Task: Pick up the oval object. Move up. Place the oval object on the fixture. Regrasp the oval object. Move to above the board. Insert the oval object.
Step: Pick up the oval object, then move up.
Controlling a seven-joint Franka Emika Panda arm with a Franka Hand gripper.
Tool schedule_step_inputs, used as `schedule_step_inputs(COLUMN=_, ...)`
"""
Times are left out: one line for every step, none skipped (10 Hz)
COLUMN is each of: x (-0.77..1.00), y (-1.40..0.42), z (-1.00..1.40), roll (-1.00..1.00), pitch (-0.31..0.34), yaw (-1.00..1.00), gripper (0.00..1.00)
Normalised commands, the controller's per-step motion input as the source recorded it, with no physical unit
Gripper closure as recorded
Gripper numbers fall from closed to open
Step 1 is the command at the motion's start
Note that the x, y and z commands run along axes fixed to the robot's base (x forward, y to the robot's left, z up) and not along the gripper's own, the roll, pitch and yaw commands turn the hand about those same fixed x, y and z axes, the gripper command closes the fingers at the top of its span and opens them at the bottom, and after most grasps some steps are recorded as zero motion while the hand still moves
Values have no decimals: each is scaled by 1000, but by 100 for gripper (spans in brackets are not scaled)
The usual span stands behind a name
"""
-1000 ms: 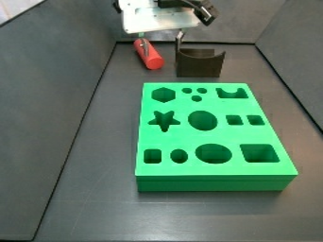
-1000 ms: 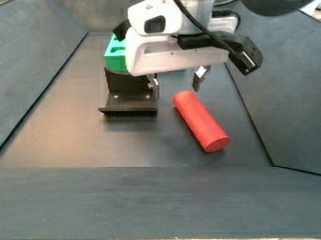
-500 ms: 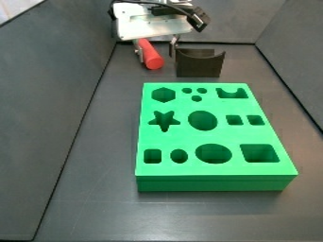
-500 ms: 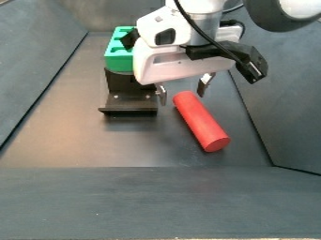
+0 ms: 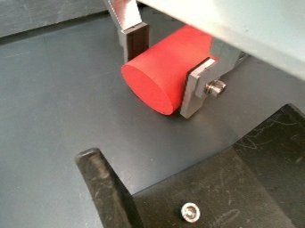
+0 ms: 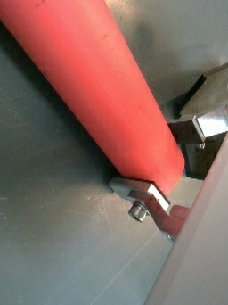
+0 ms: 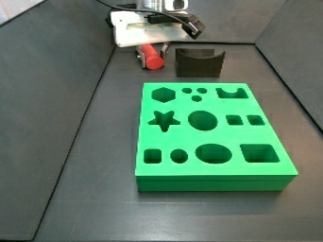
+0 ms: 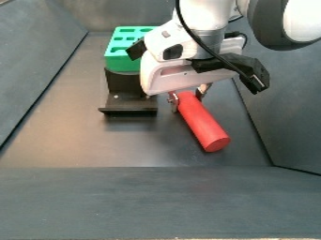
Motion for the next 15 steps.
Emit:
schedule_step_inputs(x=0, y=0, z=0, roll=0, pitch=0, yaw=0, gripper=100)
schedule_step_inputs(x=0, y=0, z=0, roll=0, pitch=0, yaw=0, gripper=100)
schedule_step_inputs(x=0, y=0, z=0, roll=0, pitch=0, yaw=0, gripper=100)
schedule_step_inputs(x=0, y=0, z=0, roll=0, pitch=0, yaw=0, gripper=100)
schedule_step_inputs(x=0, y=0, z=0, roll=0, pitch=0, yaw=0, gripper=100)
schedule_step_inputs(x=0, y=0, z=0, roll=0, pitch=0, yaw=0, gripper=100)
schedule_step_inputs(x=0, y=0, z=0, roll=0, pitch=0, yaw=0, gripper=100)
schedule_step_inputs(x=0, y=0, z=0, roll=0, pitch=0, yaw=0, gripper=100)
schedule_step_inputs(x=0, y=0, z=0, roll=0, pitch=0, yaw=0, gripper=100)
schedule_step_inputs(x=0, y=0, z=0, roll=0, pitch=0, yaw=0, gripper=100)
schedule_step_inputs(x=0, y=0, z=833, roll=0, pitch=0, yaw=0, gripper=100)
schedule_step_inputs(x=-68, y=8, z=749, roll=-20, pitch=23, yaw=19, gripper=100)
schedule_step_inputs(x=-85, y=0, z=624, roll=-54, pitch=7, yaw=28, gripper=100)
schedule_step_inputs(x=-65, y=0, z=515, roll=-81, pitch=9, yaw=26, gripper=100)
schedule_step_inputs(x=-48, y=2, z=442, roll=-97, pitch=14, yaw=19, gripper=100)
